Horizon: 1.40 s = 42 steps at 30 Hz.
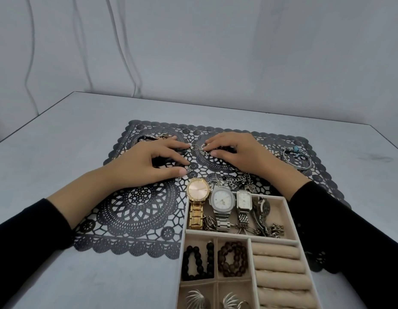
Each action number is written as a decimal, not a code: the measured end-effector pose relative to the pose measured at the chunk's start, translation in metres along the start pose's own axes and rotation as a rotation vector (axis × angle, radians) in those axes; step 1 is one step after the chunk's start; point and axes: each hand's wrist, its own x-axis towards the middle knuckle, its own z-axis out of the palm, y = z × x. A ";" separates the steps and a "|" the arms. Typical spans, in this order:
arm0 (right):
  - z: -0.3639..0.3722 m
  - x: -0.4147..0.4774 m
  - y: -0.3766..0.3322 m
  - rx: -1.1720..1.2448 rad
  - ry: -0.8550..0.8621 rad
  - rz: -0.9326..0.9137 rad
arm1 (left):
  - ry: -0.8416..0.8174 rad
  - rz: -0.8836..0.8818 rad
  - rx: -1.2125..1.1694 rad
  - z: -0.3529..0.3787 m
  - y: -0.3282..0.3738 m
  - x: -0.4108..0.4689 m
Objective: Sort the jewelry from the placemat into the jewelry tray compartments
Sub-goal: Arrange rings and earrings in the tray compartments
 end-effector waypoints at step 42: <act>-0.005 -0.006 -0.001 0.077 0.073 0.080 | -0.109 -0.077 0.296 0.001 0.041 0.012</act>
